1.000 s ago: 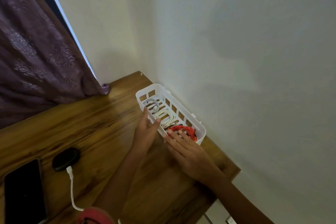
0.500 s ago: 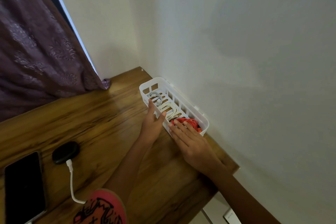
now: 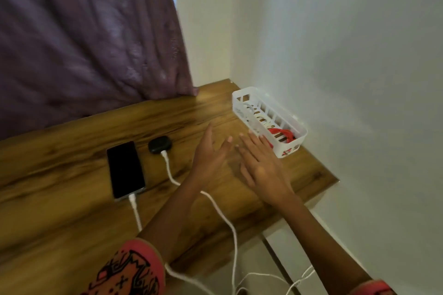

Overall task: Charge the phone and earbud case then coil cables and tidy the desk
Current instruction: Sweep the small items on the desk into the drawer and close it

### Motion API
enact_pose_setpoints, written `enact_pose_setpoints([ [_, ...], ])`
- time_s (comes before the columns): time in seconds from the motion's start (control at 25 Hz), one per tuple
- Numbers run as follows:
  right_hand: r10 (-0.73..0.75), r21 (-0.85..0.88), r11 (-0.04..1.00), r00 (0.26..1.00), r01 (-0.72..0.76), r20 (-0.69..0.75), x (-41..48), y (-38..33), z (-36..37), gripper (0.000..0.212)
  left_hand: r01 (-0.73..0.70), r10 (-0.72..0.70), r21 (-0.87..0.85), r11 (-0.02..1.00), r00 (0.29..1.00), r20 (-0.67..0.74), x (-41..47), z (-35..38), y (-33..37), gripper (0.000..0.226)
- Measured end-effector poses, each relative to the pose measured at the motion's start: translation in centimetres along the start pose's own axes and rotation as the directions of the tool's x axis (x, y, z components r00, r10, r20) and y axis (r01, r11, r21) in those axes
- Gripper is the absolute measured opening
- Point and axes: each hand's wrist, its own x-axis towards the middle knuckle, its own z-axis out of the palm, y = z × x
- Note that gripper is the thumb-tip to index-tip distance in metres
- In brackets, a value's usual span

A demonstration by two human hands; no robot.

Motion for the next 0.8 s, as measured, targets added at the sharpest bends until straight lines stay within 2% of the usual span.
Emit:
enact_pose_setpoints([
  [0.12,0.024,0.097,0.995,0.998,-0.018,-0.062,0.1,-6.6,-1.1,0.030,-0.022,0.022,-0.003,1.000,0.998,-0.063,-6.1,-5.9,-1.1,0.064],
  [0.24,0.011,0.213,0.977,0.994,0.013,-0.109,-0.6,-17.0,-2.6,0.027,-0.012,0.010,-0.010,1.000,0.982,-0.187,-14.6,-14.5,-3.7,0.061],
  [0.36,-0.063,0.312,0.945,0.989,0.102,-0.133,-1.9,-28.2,-4.0,0.028,0.047,-0.051,-0.021,0.999,0.953,-0.298,-23.2,-23.6,-6.9,0.062],
  [0.48,-0.122,0.404,0.899,0.983,0.168,-0.136,-2.8,-37.8,-5.1,0.027,0.081,-0.109,-0.081,0.993,0.886,-0.451,-30.8,-31.0,-9.4,0.051],
  [0.56,-0.164,0.454,0.868,0.978,0.204,-0.126,-3.6,-43.8,-5.6,0.027,0.029,-0.109,-0.160,0.987,0.845,-0.523,-35.3,-35.0,-11.1,0.034],
  [0.64,-0.213,0.509,0.824,0.969,0.249,-0.128,-4.4,-49.0,-5.8,0.028,-0.009,-0.175,-0.299,0.954,0.792,-0.585,-39.2,-38.4,-13.1,0.026],
  [0.68,-0.199,0.586,0.784,0.977,0.206,-0.076,-5.0,-51.4,-5.6,0.029,-0.021,-0.247,-0.404,0.914,0.763,-0.598,-40.9,-39.9,-14.2,0.025],
  [0.72,-0.147,0.690,0.718,0.989,0.086,0.031,-5.6,-53.3,-5.3,0.030,-0.033,-0.335,-0.523,0.852,0.732,-0.593,-42.0,-41.0,-15.3,0.023],
  [0.76,-0.070,0.786,0.609,0.980,-0.104,0.184,-6.4,-55.6,-5.0,0.029,-0.047,-0.439,-0.640,0.767,0.688,-0.578,-43.4,-42.3,-16.8,0.022],
  [0.8,0.031,0.828,0.443,0.929,-0.344,0.369,-7.3,-57.8,-4.7,0.028,-0.061,-0.538,-0.739,0.671,0.645,-0.542,-44.7,-43.6,-18.3,0.025],
])
